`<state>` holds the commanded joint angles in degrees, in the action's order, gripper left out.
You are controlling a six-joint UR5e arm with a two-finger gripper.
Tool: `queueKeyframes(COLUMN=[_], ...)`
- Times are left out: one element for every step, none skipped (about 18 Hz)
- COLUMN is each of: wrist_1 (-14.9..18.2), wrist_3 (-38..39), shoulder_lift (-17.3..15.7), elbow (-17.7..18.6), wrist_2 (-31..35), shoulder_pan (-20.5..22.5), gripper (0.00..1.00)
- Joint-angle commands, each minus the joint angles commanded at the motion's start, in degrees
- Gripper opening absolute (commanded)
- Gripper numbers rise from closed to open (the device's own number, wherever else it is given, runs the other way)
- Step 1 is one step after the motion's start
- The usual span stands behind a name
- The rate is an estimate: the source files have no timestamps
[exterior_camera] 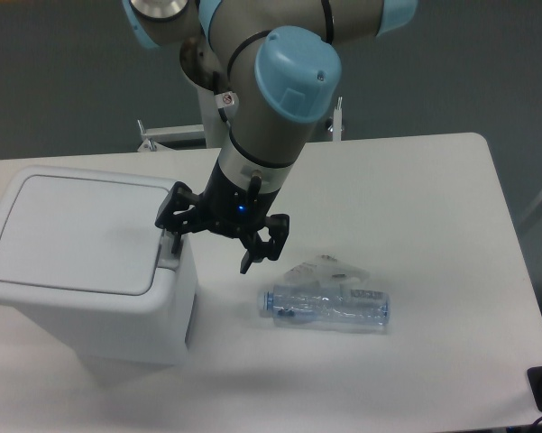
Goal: Open the trash can
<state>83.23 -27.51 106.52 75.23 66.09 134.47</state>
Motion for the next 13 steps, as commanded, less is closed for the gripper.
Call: queueKeyframes(wrist_1=[0.0, 0.09, 0.09, 0.09, 0.09, 0.09, 0.0, 0.0, -0.09, -0.44, -0.53, -0.44, -0.53], wrist_3=[0.0, 0.0, 0.0, 0.09, 0.0, 0.0, 0.0, -0.09, -0.17, -0.26, -0.79, -0.96, -0.97], shoulder_lift=[0.0, 0.0, 0.0, -0.17, -0.26, -0.44, -0.53, -0.7, -0.7, -0.79, -0.79, -0.79, -0.7], elbow=[0.0, 0.0, -0.09, -0.26, -0.44, -0.61, -0.88, -1.05, -1.14, -1.23, -1.06, -1.05, -1.49], wrist_2=[0.0, 0.0, 0.0, -0.09, 0.0, 0.0, 0.0, 0.09, 0.09, 0.26, 1.31, 3.41, 4.56], shoulder_pan=[0.0, 0.0, 0.0, 0.0, 0.09, 0.09, 0.17, 0.35, 0.61, 0.88, 1.84, 3.76, 5.78], gripper=[1.0, 1.0, 1.0, 1.0, 1.0, 1.0, 1.0, 1.0, 1.0, 1.0, 1.0, 1.0, 1.0])
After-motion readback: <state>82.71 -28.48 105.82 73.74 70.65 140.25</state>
